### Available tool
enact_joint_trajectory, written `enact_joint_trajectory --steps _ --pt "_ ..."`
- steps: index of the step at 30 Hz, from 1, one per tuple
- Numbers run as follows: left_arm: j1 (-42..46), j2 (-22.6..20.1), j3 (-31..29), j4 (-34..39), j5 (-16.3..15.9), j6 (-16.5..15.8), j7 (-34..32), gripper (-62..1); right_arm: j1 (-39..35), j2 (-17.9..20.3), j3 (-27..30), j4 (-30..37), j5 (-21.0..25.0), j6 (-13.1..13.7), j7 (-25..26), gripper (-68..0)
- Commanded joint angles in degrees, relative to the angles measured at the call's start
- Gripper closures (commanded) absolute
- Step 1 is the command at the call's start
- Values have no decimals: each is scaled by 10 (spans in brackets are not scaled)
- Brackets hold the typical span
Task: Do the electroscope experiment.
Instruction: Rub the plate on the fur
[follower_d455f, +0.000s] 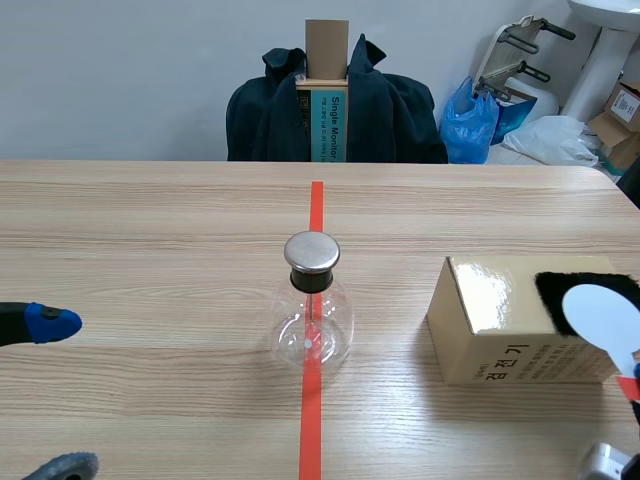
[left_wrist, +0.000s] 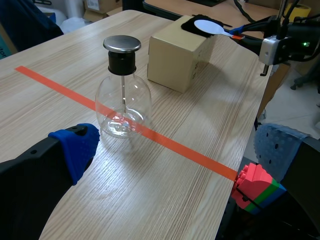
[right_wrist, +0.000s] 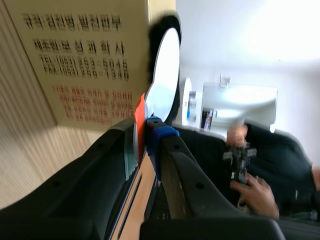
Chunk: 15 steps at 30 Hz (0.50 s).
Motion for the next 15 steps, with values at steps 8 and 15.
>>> enact_joint_trajectory --steps 8,15 --pt "-3 5 3 3 -4 -1 -8 -623 -1 5 9 10 -1 10 6 -8" --pt "-3 5 3 3 -4 -1 -9 -623 9 6 -4 10 -7 25 46 -8"
